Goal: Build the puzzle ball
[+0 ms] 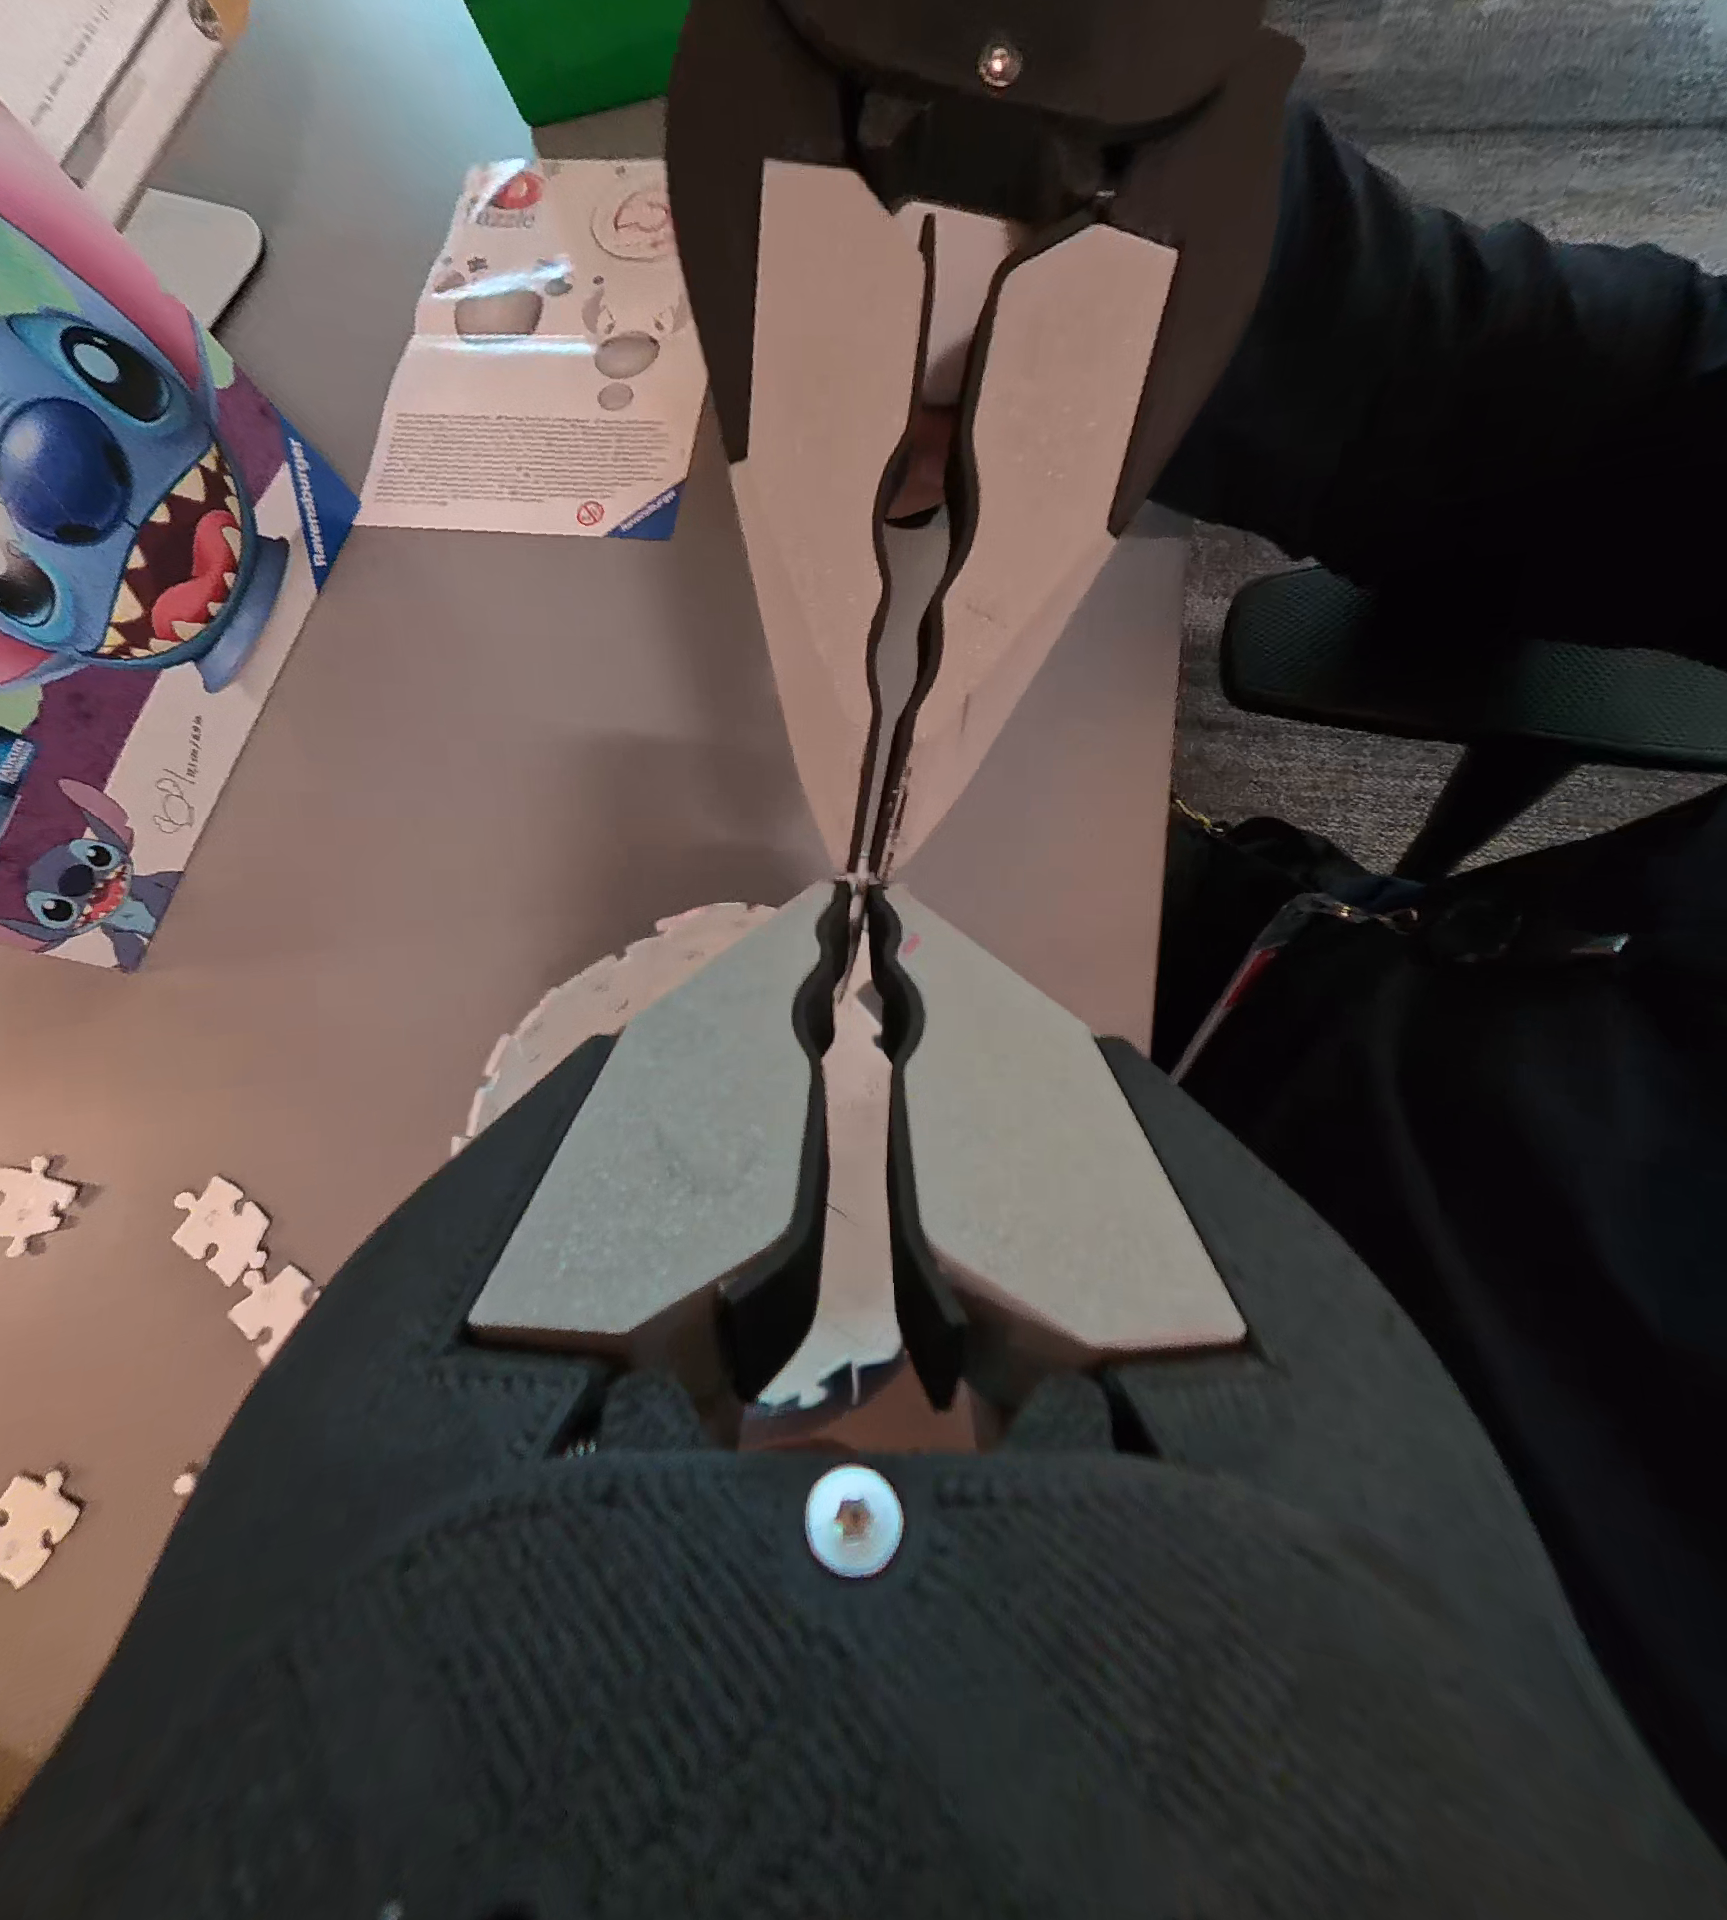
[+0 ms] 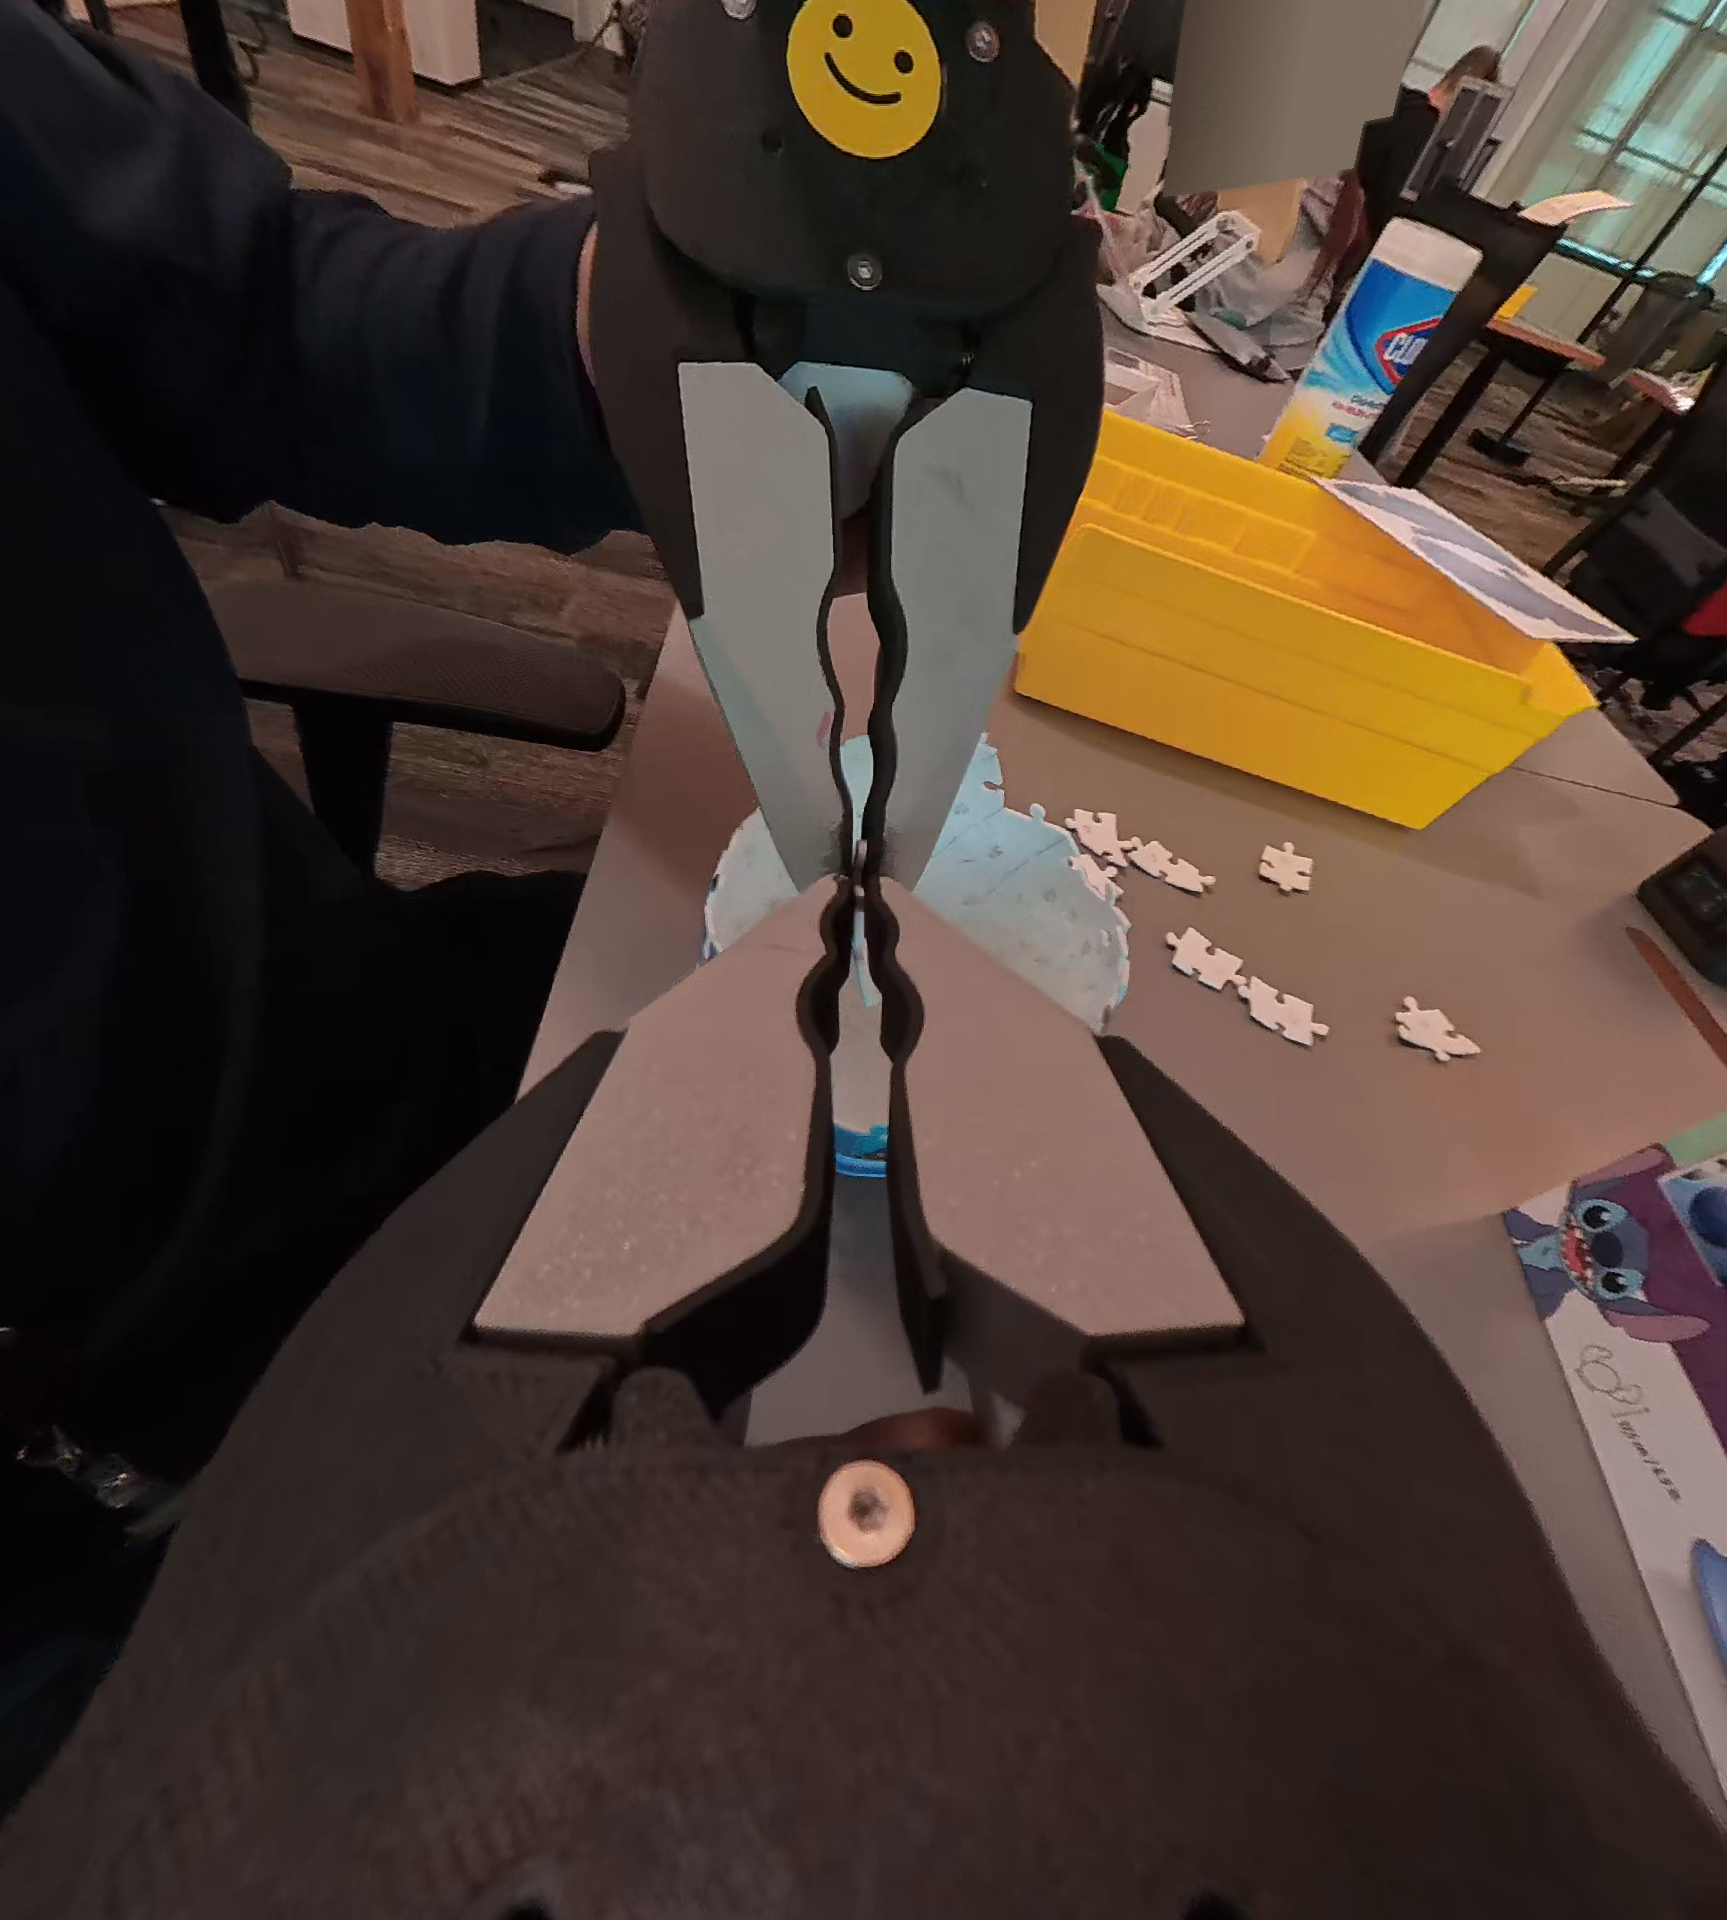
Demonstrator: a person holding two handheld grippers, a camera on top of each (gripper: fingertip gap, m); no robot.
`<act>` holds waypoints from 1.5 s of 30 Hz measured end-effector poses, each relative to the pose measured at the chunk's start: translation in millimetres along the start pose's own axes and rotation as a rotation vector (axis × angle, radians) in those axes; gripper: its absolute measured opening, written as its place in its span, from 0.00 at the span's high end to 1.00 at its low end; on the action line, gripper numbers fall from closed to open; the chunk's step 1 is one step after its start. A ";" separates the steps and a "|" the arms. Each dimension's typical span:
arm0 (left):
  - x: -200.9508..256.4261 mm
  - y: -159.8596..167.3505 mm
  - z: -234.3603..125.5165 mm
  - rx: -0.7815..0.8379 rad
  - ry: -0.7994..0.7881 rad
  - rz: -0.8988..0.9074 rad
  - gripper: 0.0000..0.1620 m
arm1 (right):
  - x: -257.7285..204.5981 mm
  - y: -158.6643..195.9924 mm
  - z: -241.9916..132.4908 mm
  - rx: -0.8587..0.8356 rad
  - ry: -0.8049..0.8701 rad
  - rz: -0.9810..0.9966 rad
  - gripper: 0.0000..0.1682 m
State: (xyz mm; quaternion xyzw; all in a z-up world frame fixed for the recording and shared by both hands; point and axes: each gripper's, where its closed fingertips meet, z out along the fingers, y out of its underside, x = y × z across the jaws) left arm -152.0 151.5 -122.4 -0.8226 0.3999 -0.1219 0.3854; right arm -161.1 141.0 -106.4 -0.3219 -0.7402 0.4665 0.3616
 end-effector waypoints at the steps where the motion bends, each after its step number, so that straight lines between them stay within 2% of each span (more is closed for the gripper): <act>1: -0.3 -1.3 -0.8 0.015 0.007 -0.004 1.00 | 0.6 -0.5 -0.9 0.000 0.005 -0.003 1.00; 3: -3.2 -1.8 -3.1 0.037 0.008 -0.021 0.99 | 3.2 1.0 -4.1 -0.012 0.019 0.000 1.00; 6: -16.2 5.1 -15.5 0.021 -0.056 -0.036 0.84 | 11.7 9.2 -15.4 -0.047 0.070 -0.005 1.00; 7: -21.2 5.6 -25.5 0.029 -0.090 -0.032 0.82 | 16.3 15.7 -20.5 -0.077 0.097 -0.011 1.00; 11: -36.1 9.0 -73.9 0.128 -0.168 -0.058 0.82 | 34.4 55.8 -36.0 -0.266 0.211 -0.064 1.00; 15: -70.0 37.9 -102.1 0.172 -0.260 -0.120 0.83 | 48.6 92.7 -34.4 -0.408 0.296 -0.112 1.00; 17: -89.1 58.2 -98.3 0.202 -0.246 -0.187 0.82 | 52.4 108.3 -26.7 -0.424 0.311 -0.118 1.00; 19: -105.6 79.1 -84.5 0.229 -0.192 -0.281 0.77 | 60.0 119.2 -21.6 -0.409 0.343 -0.124 1.00; 21: -120.3 91.6 -71.7 0.273 -0.150 -0.333 0.76 | 65.9 119.8 -20.0 -0.378 0.371 -0.153 1.00; 25: -144.5 100.7 -55.1 0.335 -0.163 -0.282 0.79 | 63.0 96.4 -18.4 -0.217 0.360 -0.166 1.00; 29: -148.0 104.6 -43.2 0.340 -0.162 -0.200 0.79 | 62.2 97.5 -23.7 -0.154 0.337 -0.099 1.00; 31: -149.4 111.3 -38.4 0.343 -0.179 -0.219 0.79 | 64.6 105.0 -23.2 -0.192 0.361 -0.122 1.00; 34: -136.4 114.3 -32.7 0.355 -0.116 -0.266 0.78 | 65.3 118.6 -18.0 -0.275 0.368 -0.197 1.00; 37: -137.7 124.1 -22.5 0.300 -0.125 -0.262 0.78 | 68.4 130.3 -17.1 -0.339 0.384 -0.253 1.00; 41: -146.7 139.5 -15.5 0.228 -0.153 -0.298 0.76 | 73.3 136.2 -18.7 -0.362 0.400 -0.314 1.00; 45: -153.6 140.7 -20.5 0.238 -0.174 -0.333 0.76 | 73.8 130.3 -19.7 -0.328 0.408 -0.369 1.00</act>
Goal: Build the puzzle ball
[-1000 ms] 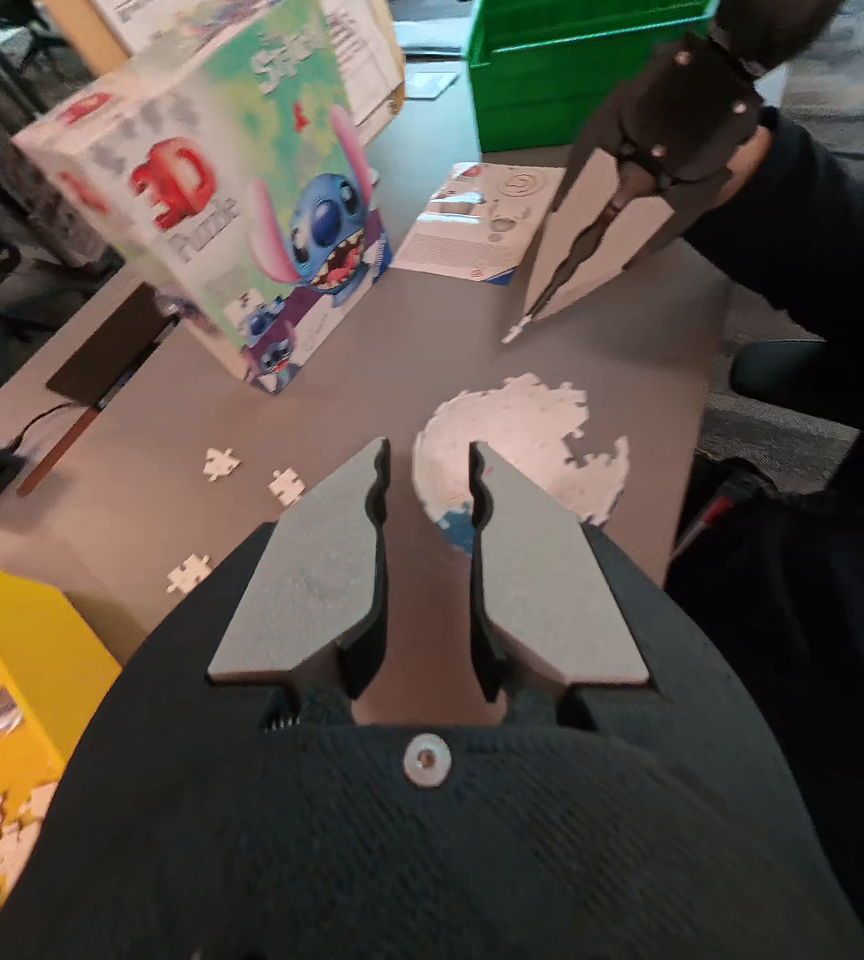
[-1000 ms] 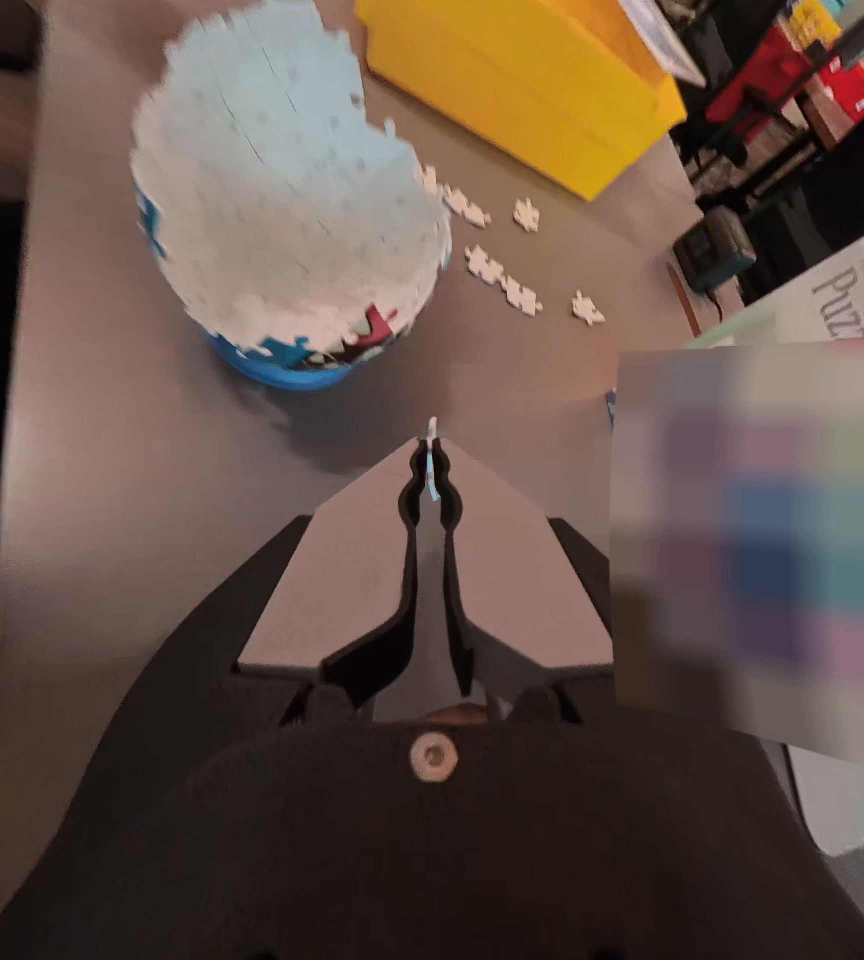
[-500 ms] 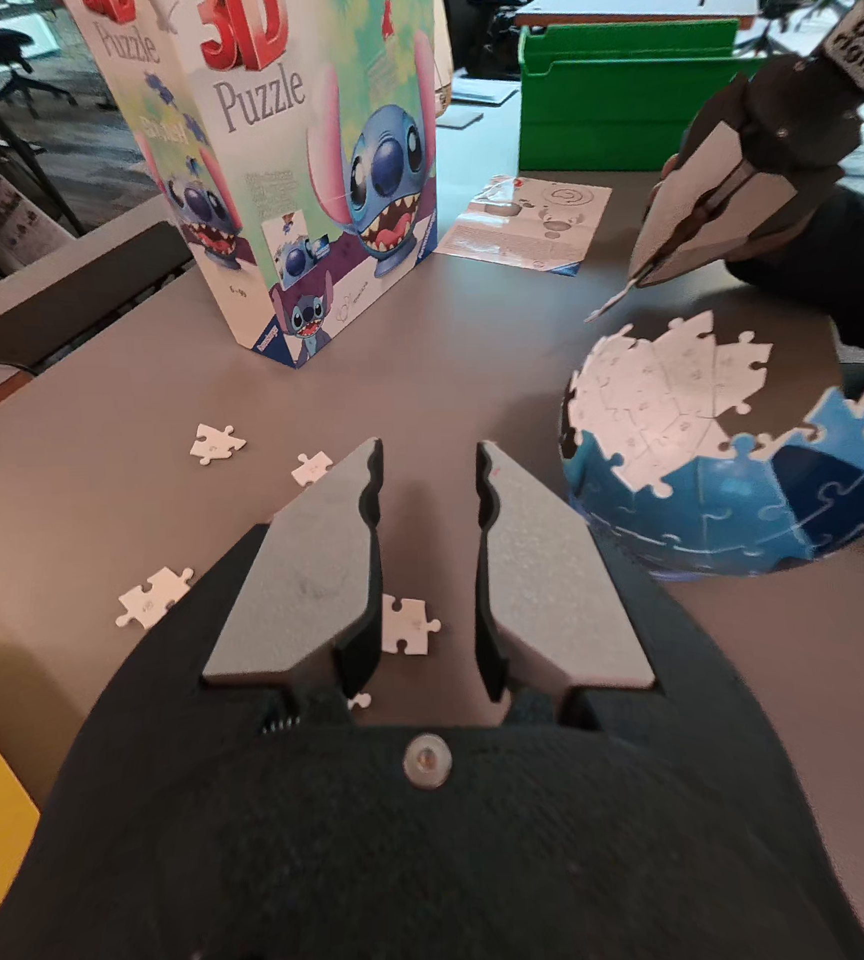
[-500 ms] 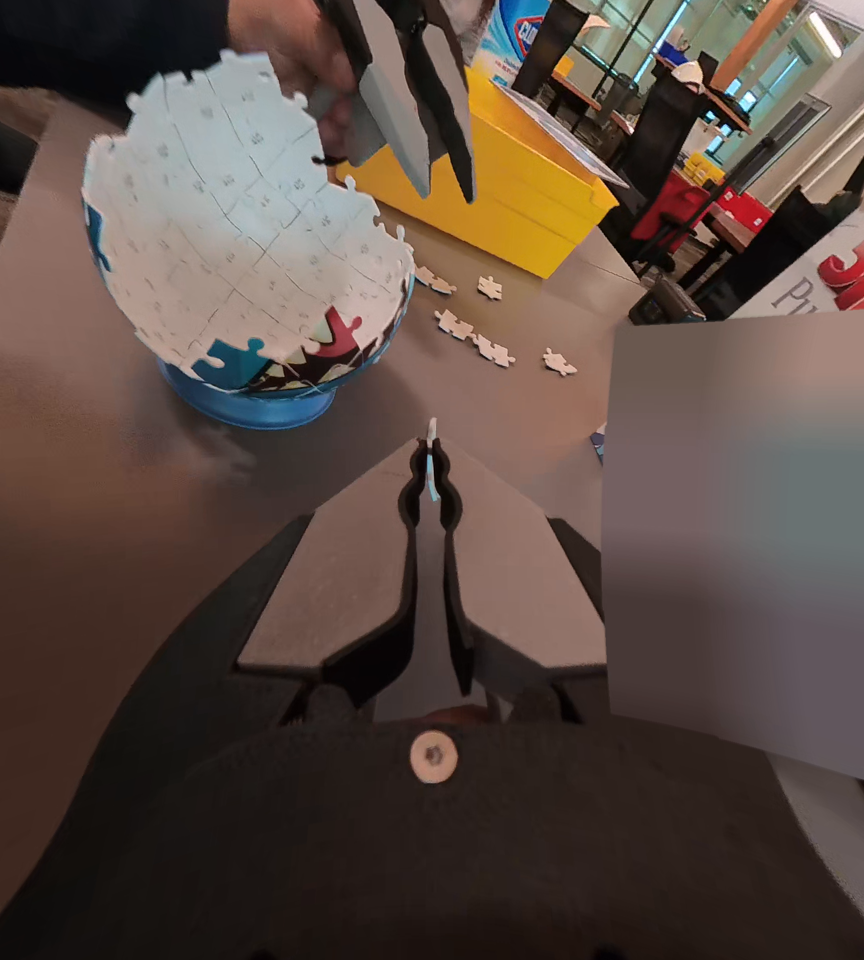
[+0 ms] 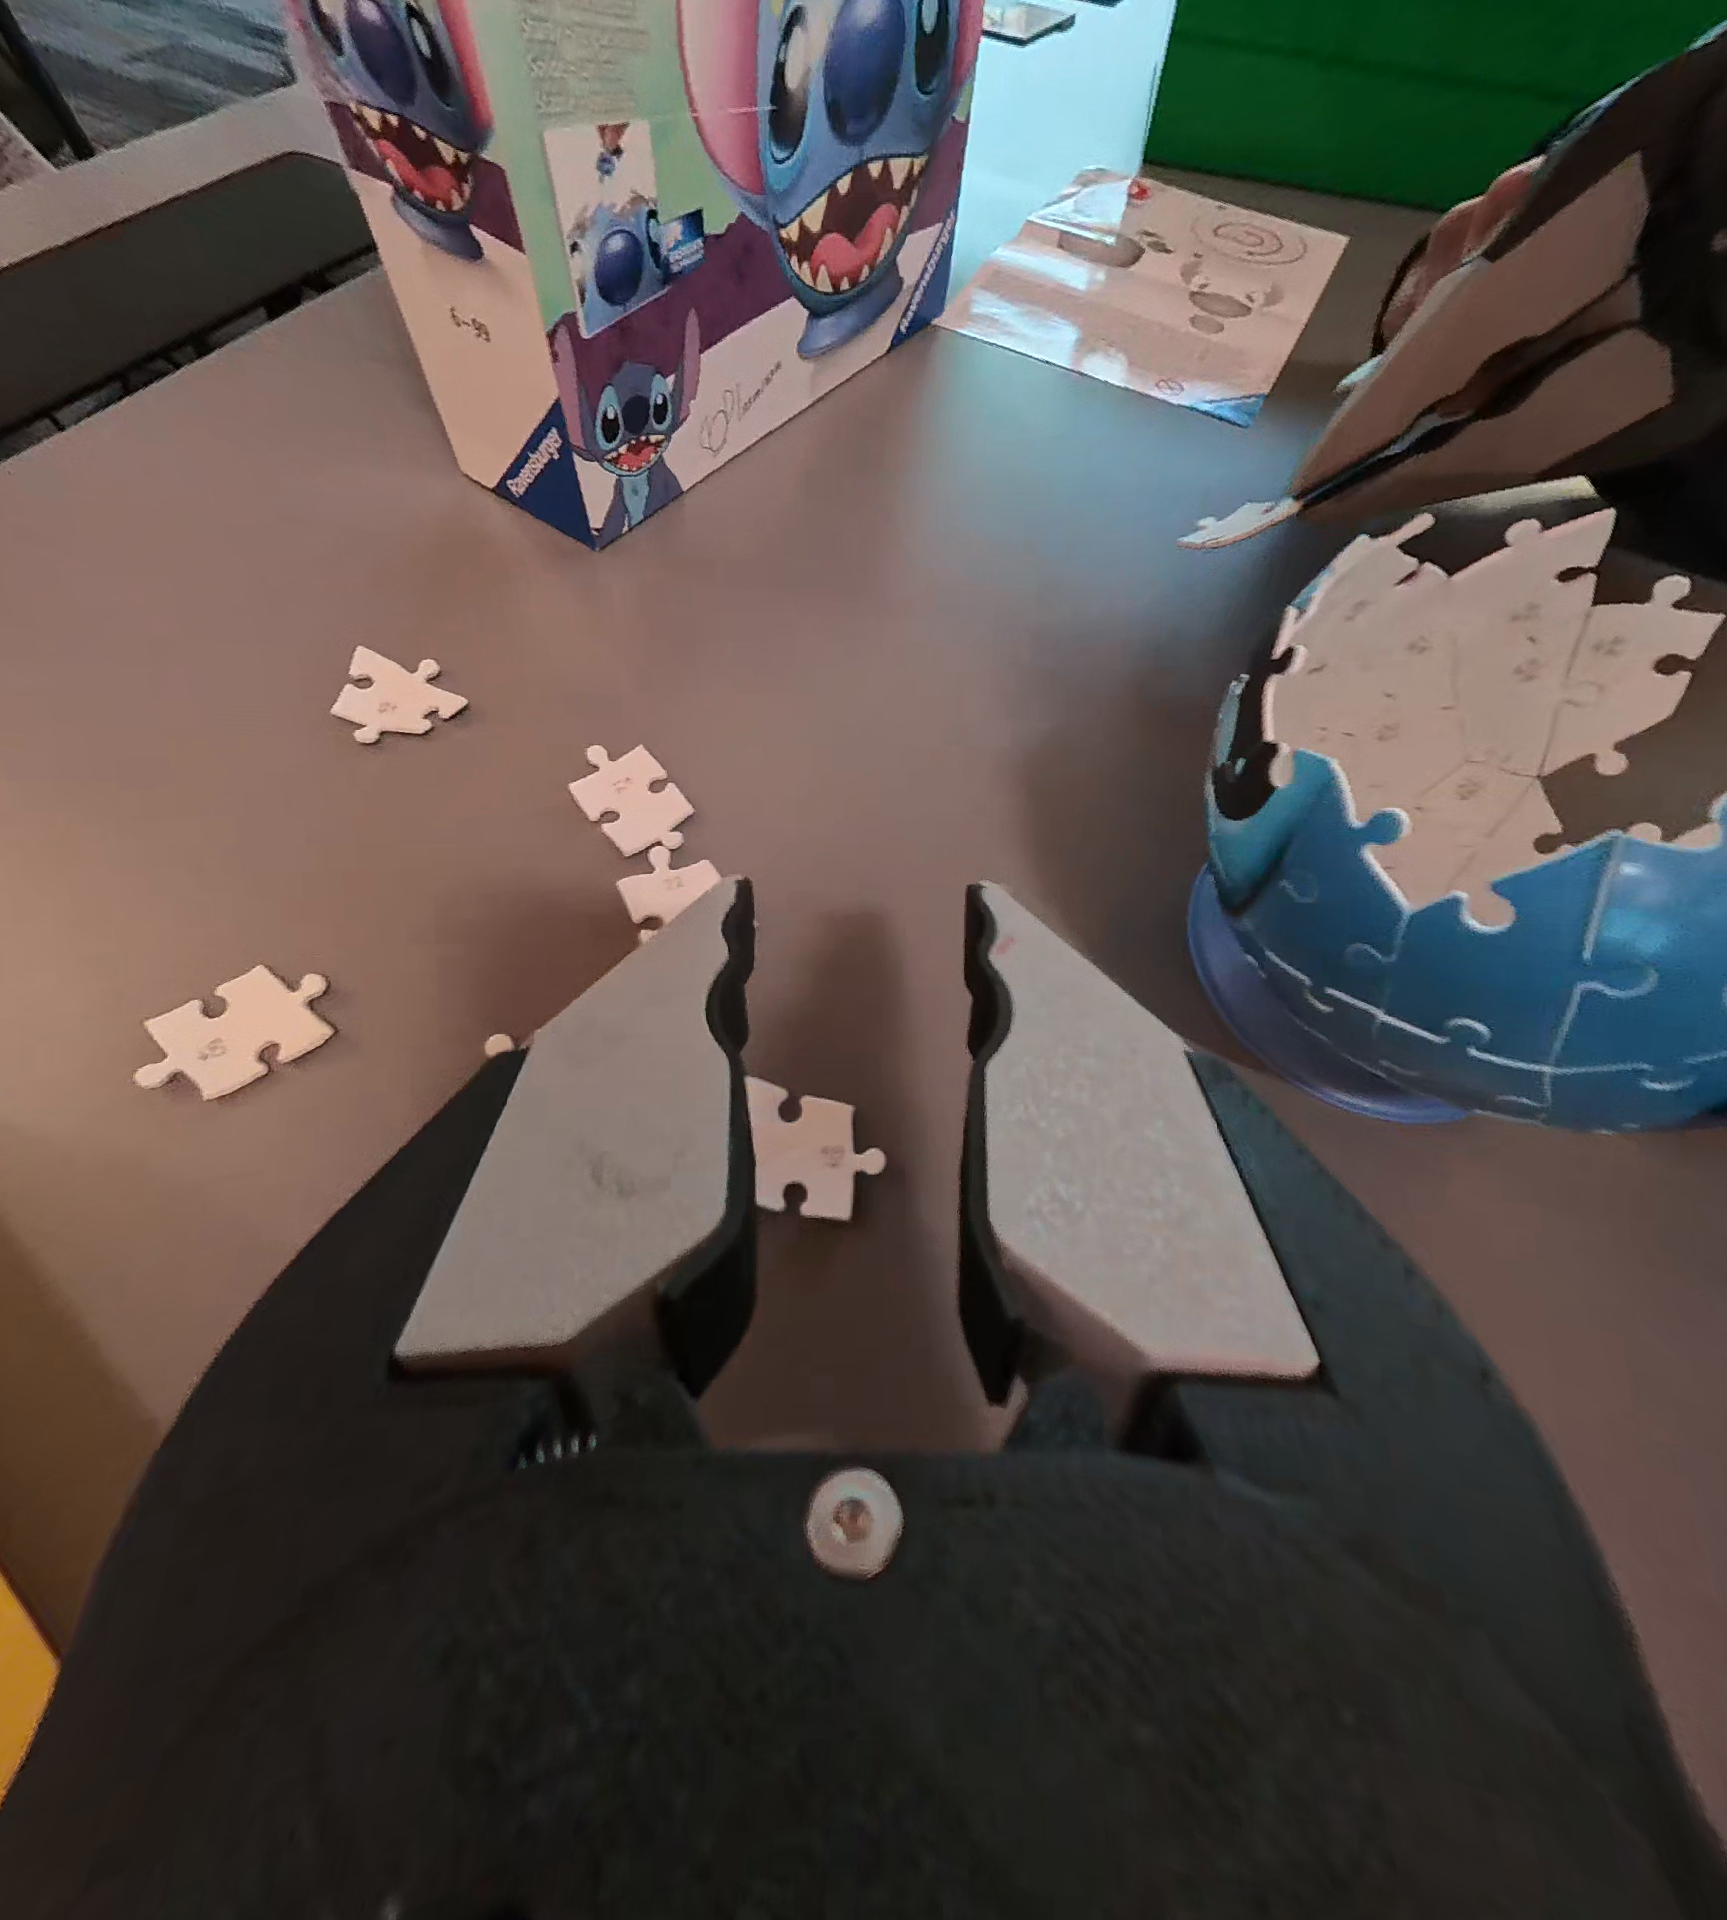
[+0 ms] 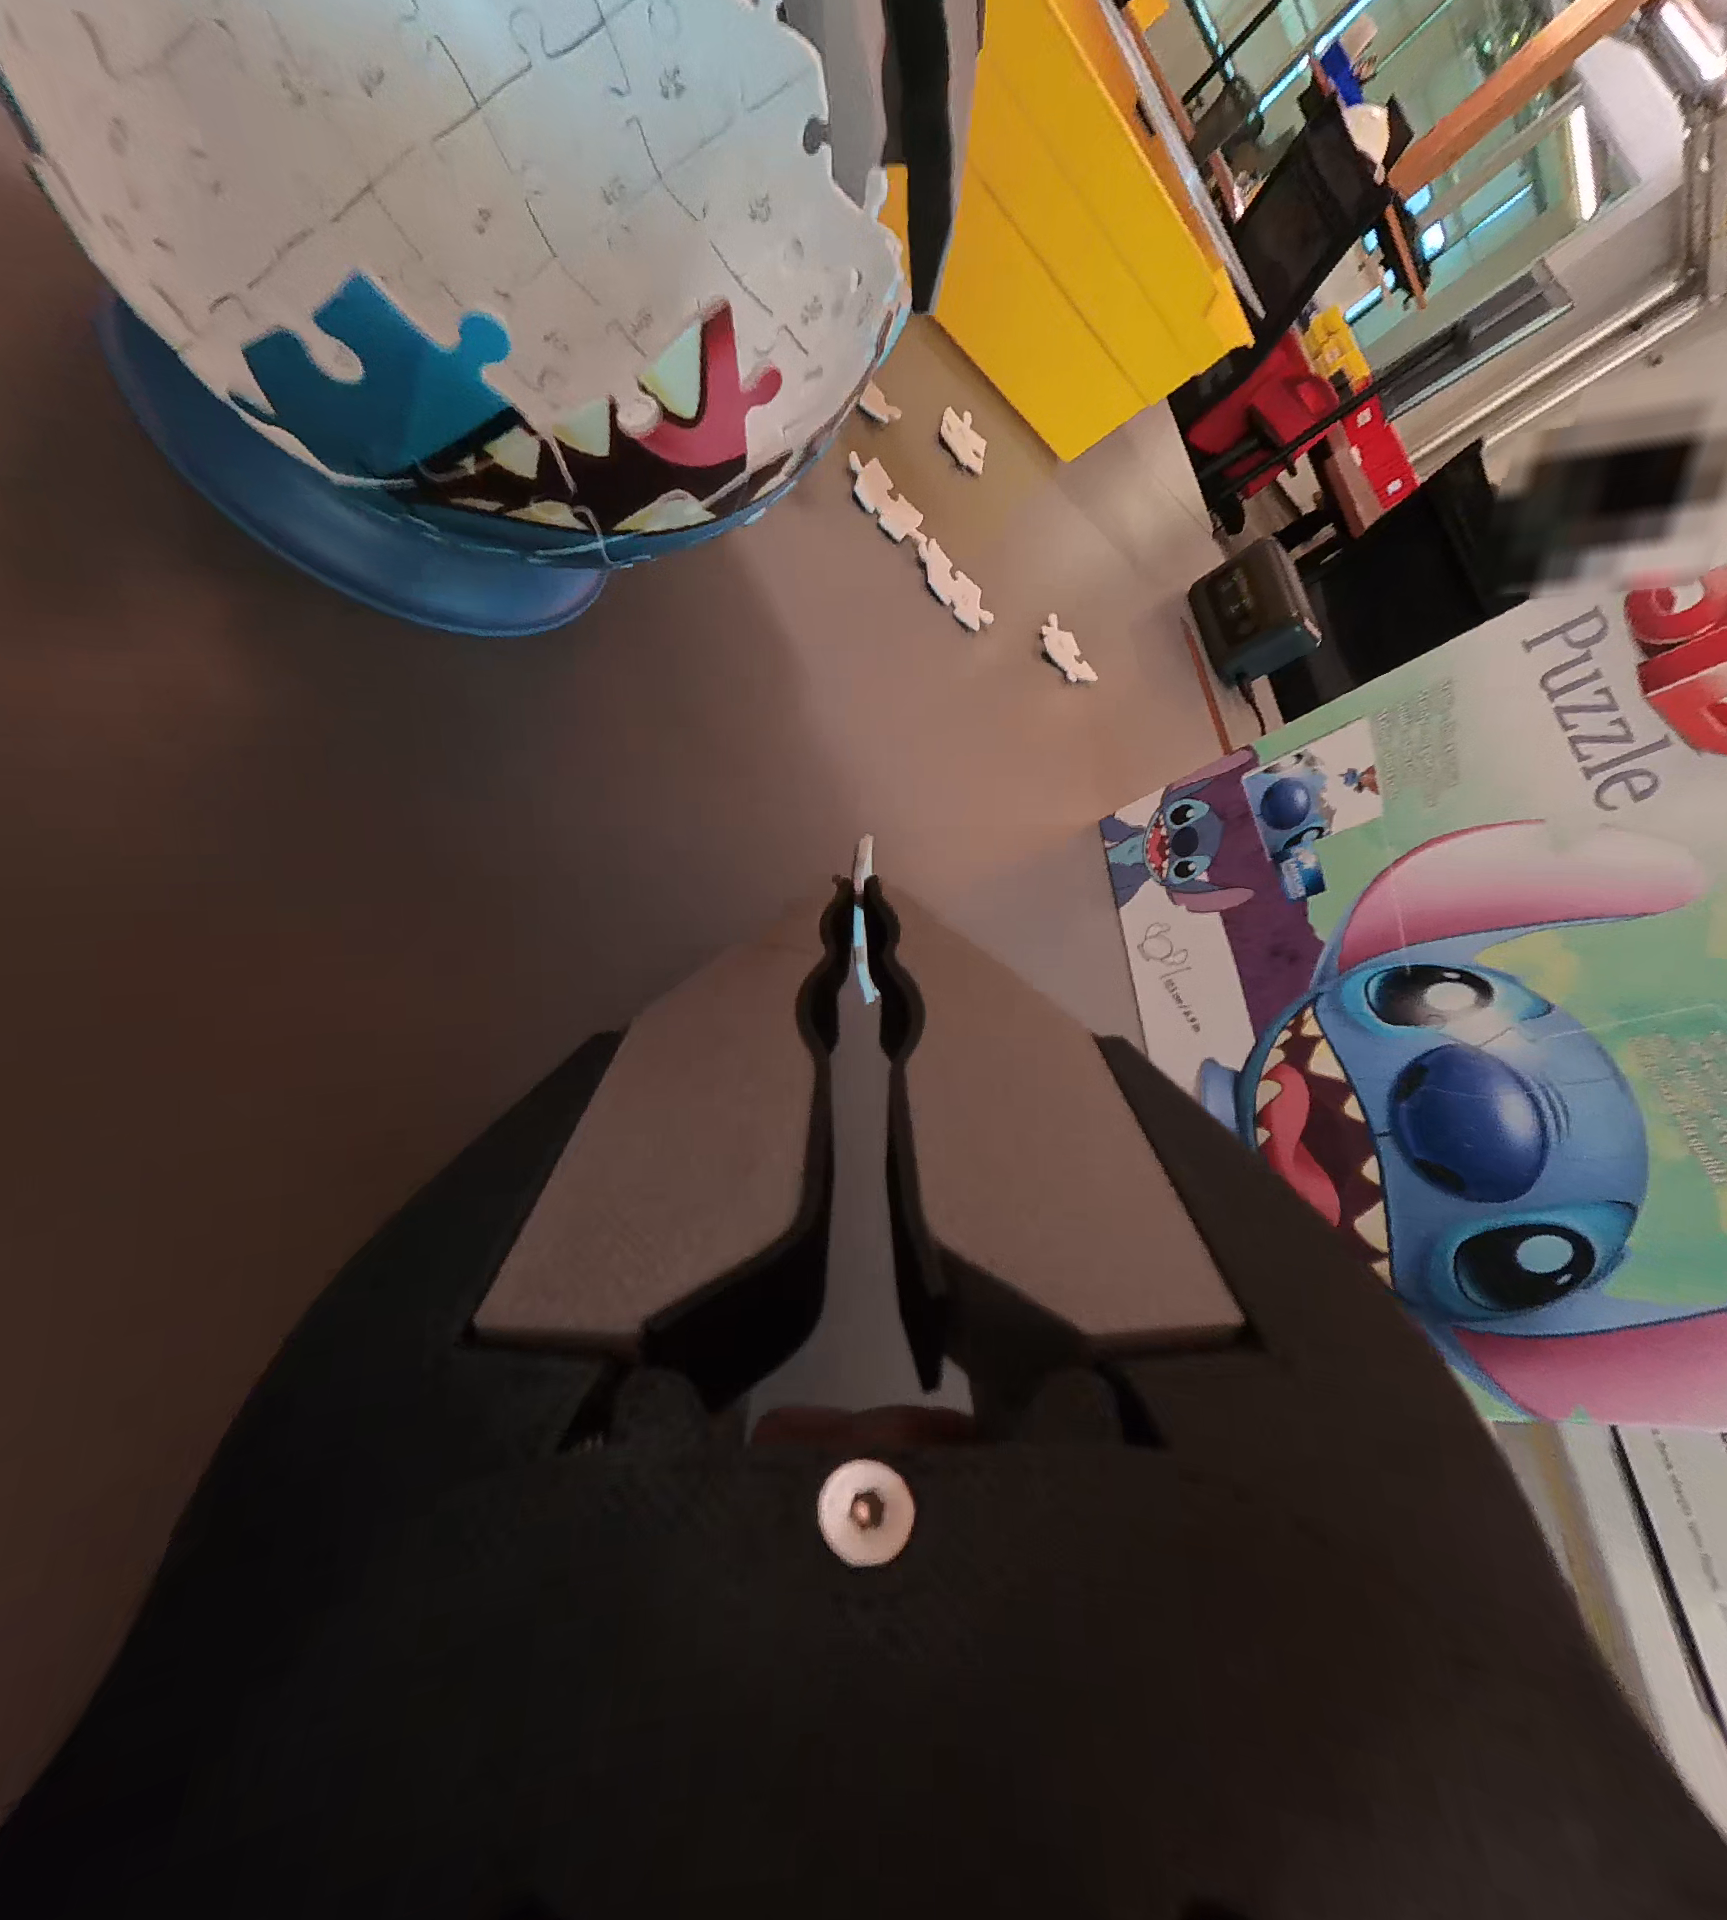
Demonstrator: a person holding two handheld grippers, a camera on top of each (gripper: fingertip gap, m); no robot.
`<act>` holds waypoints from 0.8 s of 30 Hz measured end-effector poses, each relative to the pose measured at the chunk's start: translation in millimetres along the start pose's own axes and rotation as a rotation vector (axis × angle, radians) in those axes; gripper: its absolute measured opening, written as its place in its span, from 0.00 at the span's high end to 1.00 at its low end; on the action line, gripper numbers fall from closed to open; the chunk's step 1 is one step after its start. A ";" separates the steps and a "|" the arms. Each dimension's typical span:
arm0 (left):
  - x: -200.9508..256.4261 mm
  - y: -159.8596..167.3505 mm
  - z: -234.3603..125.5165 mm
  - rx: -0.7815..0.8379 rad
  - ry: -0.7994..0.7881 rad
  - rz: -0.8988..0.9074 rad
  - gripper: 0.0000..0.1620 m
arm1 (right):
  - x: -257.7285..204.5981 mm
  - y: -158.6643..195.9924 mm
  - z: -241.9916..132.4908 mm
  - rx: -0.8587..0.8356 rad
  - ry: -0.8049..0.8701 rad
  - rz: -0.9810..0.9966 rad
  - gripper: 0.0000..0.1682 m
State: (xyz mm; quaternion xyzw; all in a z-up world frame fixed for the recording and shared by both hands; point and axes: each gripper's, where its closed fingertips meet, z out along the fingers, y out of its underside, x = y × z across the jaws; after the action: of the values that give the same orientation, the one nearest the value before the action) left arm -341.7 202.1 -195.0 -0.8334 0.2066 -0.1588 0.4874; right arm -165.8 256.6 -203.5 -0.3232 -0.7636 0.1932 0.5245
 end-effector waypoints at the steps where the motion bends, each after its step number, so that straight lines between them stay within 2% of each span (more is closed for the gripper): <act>1: -2.4 -0.5 -1.1 0.003 -0.012 -0.001 0.76 | 0.9 -3.3 -1.1 0.021 0.002 -0.001 1.00; 8: -9.5 5.5 0.2 -0.020 -0.041 -0.009 0.79 | 11.6 -11.1 -6.9 0.081 0.040 0.046 1.00; 12: 15.8 3.7 1.1 0.009 0.143 -0.073 1.00 | 8.5 -7.7 -5.8 0.059 0.014 0.090 1.00; 18: -10.7 6.7 4.3 0.008 0.006 -0.093 0.73 | 11.4 4.3 -3.6 0.004 0.020 0.128 1.00; 22: -14.3 11.4 7.4 -0.022 -0.053 -0.025 0.74 | 10.3 11.4 -0.7 -0.027 0.017 0.135 1.00; 24: -12.4 12.4 8.6 -0.030 -0.062 0.014 0.81 | 9.8 15.3 0.6 -0.043 0.013 0.143 1.00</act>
State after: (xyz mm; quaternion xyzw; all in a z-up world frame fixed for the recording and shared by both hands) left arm -350.8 209.2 -210.7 -0.8437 0.1995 -0.1262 0.4820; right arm -164.2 274.5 -206.7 -0.3896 -0.7390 0.2115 0.5073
